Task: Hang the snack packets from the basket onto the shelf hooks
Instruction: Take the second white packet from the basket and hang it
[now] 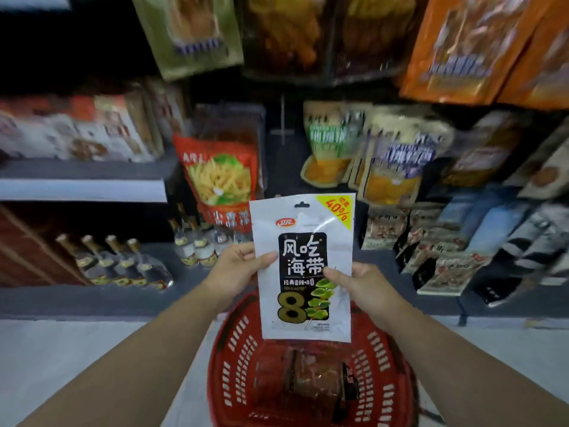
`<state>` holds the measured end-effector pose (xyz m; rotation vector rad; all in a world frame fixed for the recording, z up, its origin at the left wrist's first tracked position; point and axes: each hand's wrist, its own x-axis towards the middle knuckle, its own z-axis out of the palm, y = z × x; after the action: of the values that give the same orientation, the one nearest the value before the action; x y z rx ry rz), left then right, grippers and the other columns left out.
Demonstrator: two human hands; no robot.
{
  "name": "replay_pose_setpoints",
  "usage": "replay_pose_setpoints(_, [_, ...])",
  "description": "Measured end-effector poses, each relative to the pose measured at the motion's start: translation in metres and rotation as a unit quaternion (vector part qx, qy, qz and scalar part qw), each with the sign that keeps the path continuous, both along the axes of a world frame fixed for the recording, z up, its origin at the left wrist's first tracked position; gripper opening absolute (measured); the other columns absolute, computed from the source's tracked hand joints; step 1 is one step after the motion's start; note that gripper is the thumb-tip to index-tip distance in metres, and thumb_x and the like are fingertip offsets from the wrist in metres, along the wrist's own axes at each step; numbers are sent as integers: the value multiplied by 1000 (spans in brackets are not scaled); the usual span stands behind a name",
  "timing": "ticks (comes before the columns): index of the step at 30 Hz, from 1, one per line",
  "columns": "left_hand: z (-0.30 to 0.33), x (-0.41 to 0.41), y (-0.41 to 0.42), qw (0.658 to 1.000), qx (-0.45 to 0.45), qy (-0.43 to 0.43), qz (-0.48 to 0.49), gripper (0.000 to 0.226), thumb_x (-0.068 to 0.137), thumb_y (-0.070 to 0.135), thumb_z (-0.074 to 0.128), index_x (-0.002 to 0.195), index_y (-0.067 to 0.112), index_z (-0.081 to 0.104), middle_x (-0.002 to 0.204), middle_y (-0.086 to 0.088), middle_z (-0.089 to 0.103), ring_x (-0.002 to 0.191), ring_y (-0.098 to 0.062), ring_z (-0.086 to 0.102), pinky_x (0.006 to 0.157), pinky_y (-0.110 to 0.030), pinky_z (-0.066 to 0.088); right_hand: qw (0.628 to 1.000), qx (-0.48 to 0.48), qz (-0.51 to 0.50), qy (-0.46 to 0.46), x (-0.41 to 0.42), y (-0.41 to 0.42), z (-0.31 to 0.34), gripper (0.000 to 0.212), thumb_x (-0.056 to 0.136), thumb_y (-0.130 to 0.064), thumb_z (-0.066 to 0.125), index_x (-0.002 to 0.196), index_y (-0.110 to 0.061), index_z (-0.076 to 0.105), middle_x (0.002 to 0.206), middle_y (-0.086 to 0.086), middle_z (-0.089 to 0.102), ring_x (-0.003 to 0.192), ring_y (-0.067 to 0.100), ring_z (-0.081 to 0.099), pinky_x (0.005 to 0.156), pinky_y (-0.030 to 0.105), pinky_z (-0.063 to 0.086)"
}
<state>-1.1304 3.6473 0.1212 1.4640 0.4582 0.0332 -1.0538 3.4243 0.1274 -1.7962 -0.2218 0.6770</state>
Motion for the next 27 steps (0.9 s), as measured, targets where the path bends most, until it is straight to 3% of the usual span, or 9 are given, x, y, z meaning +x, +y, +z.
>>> replay_pose_setpoints(5, [201,-3,6,998,43,-48,-8,18,86,10,67,103,9,70,96,-9,76,84,-24,73,69,-33,59,999,5,-7,-49,-7,5,195,12,87,-36,65,97,-31,69,110,6,72,89,23,68,65,28,49])
replay_pose_setpoints(8, [315,-4,4,993,67,-94,-2,15,85,7,67,99,10,70,94,-4,76,75,-13,73,61,-24,58,996,22,-4,-83,-8,6,303,20,87,-35,65,102,-22,69,98,-2,72,79,10,66,60,21,49])
replay_pose_setpoints(11, [409,-5,5,988,88,-128,10,15,86,7,67,101,6,68,85,4,76,70,-8,72,57,-18,55,991,57,-10,-121,-10,10,393,7,89,-27,64,91,-22,69,81,-7,71,65,1,66,52,12,48])
replay_pose_setpoints(14, [484,-10,7,980,117,-164,0,14,88,7,65,102,6,68,83,3,76,67,-6,72,56,-16,54,986,59,-12,-154,-12,15,463,7,86,-29,67,89,-24,71,99,1,74,81,11,69,70,26,54])
replay_pose_setpoints(19, [561,-12,15,966,152,-210,10,17,87,14,68,103,11,70,90,1,76,71,-7,73,58,-19,56,973,107,-45,-202,-15,27,535,20,86,-22,67,105,-16,72,106,4,72,95,26,68,86,43,53])
replay_pose_setpoints(22, [584,-9,19,965,156,-211,14,16,86,21,69,101,16,70,94,-2,76,81,-17,74,64,-32,60,962,148,-77,-216,-14,35,555,11,86,-15,68,92,-23,71,94,-4,72,84,19,67,71,37,55])
replay_pose_setpoints(24, [594,-4,19,965,161,-206,23,19,87,22,68,104,13,68,95,-4,76,79,-19,73,58,-30,59,959,163,-95,-214,-10,41,561,2,85,-20,69,84,-21,71,84,-4,71,74,20,64,62,31,47])
replay_pose_setpoints(27, [602,4,17,969,155,-190,40,16,87,18,68,101,9,67,91,-7,74,68,-16,71,45,-23,54,953,177,-141,-202,-2,51,566,14,84,-28,70,85,-13,71,84,4,71,72,25,63,65,34,47])
